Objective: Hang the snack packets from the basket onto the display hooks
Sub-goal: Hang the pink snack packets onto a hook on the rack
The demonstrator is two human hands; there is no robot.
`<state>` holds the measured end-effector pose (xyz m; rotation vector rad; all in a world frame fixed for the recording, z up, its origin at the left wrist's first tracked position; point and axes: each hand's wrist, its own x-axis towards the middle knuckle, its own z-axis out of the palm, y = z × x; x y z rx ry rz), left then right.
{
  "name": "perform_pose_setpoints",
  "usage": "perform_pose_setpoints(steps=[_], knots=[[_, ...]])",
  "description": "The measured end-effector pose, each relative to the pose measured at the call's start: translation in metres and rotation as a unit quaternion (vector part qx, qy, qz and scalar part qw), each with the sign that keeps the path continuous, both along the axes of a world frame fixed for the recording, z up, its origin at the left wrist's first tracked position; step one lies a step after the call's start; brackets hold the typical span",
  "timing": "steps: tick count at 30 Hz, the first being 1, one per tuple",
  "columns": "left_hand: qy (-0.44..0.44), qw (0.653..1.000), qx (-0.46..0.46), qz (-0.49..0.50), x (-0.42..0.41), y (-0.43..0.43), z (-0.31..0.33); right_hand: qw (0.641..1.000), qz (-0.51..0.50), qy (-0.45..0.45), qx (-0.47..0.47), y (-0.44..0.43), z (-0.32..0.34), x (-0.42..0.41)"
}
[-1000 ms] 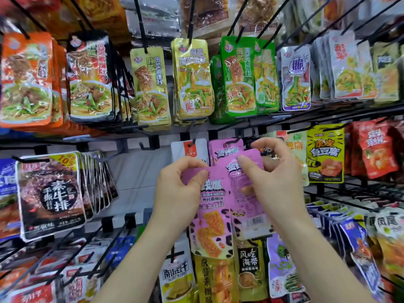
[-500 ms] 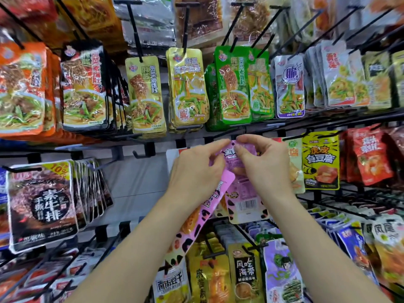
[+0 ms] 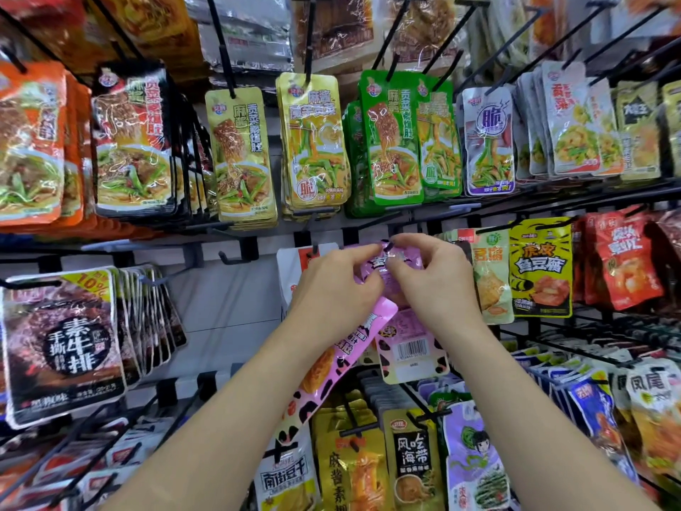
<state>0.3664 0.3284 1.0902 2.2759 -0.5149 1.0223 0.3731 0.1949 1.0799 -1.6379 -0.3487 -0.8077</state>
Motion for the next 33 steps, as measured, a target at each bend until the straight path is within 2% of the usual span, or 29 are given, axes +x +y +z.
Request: perform_pose_setpoints(steps=[3,7,13,17,21,28,33], knots=[[0.029,1.000,0.002,0.002,0.006,0.001,-0.003,0.985,-0.071,-0.006,-0.158,-0.003,-0.007,0.001],[0.065,0.998,0.012,0.008,0.011,0.001,-0.007,0.944,-0.137,0.000,-0.300,-0.005,-0.010,0.004],[0.075,0.995,0.043,0.051,0.018,0.003,-0.006,0.875,-0.227,0.001,-0.427,-0.005,-0.004,0.003],[0.065,0.987,0.098,0.110,0.023,0.002,-0.006,0.852,-0.254,-0.008,-0.458,-0.003,-0.001,0.008],[0.061,0.986,0.103,0.118,0.029,0.003,-0.006,0.843,-0.272,-0.016,-0.465,-0.002,-0.002,0.013],[0.041,0.982,0.109,0.151,0.038,0.007,-0.014,0.856,-0.245,-0.004,-0.455,0.001,-0.002,0.029],[0.057,0.982,0.102,0.147,0.039,0.004,-0.020,0.864,-0.227,-0.007,-0.449,0.000,-0.006,0.040]])
